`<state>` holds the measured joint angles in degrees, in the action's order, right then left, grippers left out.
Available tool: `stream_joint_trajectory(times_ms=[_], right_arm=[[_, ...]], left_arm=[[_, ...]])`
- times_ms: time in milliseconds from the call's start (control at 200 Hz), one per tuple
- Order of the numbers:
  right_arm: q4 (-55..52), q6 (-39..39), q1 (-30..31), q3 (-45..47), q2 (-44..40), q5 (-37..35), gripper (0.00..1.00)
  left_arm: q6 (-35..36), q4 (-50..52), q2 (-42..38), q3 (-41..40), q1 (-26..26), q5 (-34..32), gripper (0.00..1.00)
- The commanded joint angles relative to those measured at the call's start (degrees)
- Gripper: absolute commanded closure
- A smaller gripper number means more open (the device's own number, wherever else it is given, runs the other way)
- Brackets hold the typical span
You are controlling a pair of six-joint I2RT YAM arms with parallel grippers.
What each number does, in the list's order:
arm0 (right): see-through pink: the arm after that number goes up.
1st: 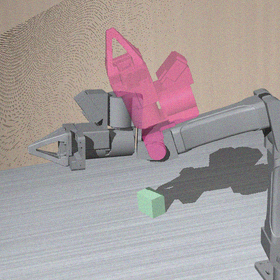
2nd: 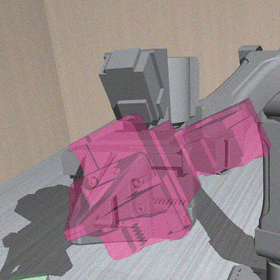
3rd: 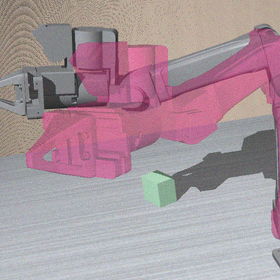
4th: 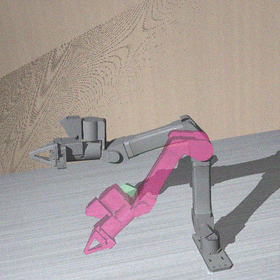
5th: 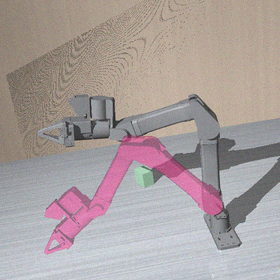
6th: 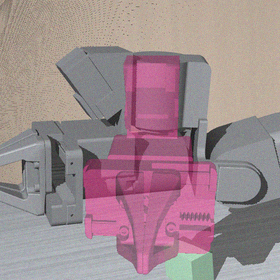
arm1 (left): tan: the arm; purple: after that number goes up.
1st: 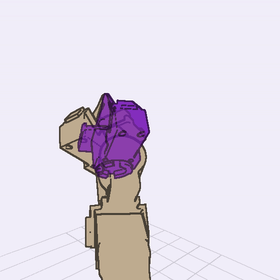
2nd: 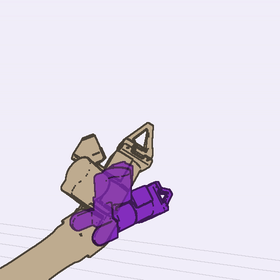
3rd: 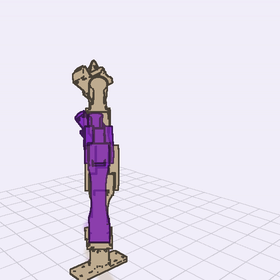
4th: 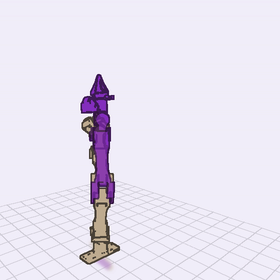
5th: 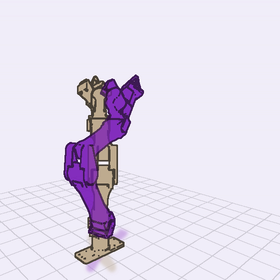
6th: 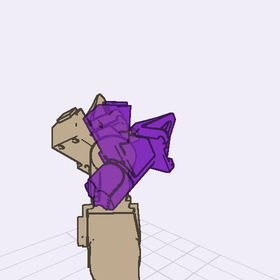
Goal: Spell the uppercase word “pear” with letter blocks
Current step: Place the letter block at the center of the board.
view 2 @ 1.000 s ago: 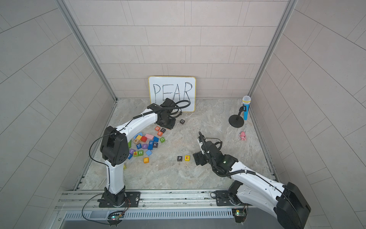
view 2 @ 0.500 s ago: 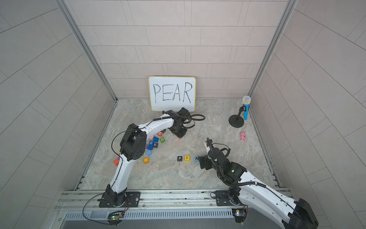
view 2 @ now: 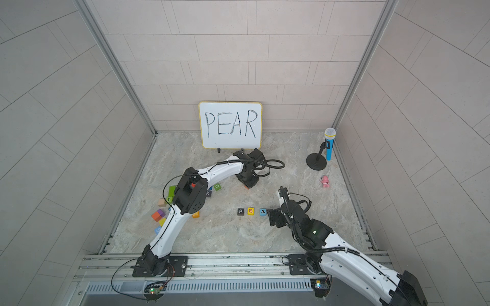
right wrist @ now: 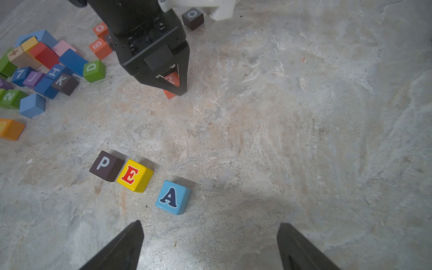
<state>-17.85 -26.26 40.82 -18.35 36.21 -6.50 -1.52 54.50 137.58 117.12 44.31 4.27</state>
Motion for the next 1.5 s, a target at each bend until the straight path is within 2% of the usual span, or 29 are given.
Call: stream_joint_trajectory(times_ms=[0,505,610,695,750,946,1036,1151,1241,1336,1491], right_arm=[[-1.00,-1.07,-0.37,0.38,-1.08,-1.98,0.06],[-2.72,-2.23,-0.46,1.85,-7.12,-4.29,0.06],[-2.70,-2.25,-0.48,1.65,-6.51,-4.22,0.06],[-2.63,-2.32,-0.48,1.48,-6.13,-4.22,0.06],[-2.47,-2.40,-0.48,1.41,-6.06,-4.23,0.06],[-2.13,-2.44,-0.48,-0.40,-4.79,-3.40,0.06],[-0.78,-1.92,-0.48,-1.78,-2.03,-2.40,0.07],[0.18,1.10,-0.65,-5.63,4.57,-1.78,0.08],[0.75,4.34,-0.98,-10.00,11.35,-0.51,0.10],[1.61,7.48,-1.31,-15.06,19.36,1.59,0.12],[2.54,10.34,-2.29,-23.02,31.68,4.41,0.16]], left_arm=[[1.21,2.87,2.79,0.14,1.52,-0.85,1.00],[2.16,3.70,3.53,-1.45,3.59,-2.70,1.00],[1.49,3.78,3.28,-1.46,3.70,-3.75,0.86],[1.39,3.88,2.59,-1.35,3.74,-4.80,0.66],[1.43,3.91,1.94,-1.23,3.75,-5.38,0.56],[0.85,4.94,-0.86,0.19,3.52,-6.04,0.39],[-0.24,4.92,-3.01,-0.33,3.16,-5.31,0.34],[-3.61,3.84,-7.54,-3.32,1.74,-2.97,0.32],[-8.06,0.08,-14.29,-10.43,-0.38,0.87,0.31],[-13.27,-4.79,-22.02,-19.87,-3.39,5.05,0.22],[-19.75,-6.16,-30.91,-29.76,-8.72,6.58,0.15]])
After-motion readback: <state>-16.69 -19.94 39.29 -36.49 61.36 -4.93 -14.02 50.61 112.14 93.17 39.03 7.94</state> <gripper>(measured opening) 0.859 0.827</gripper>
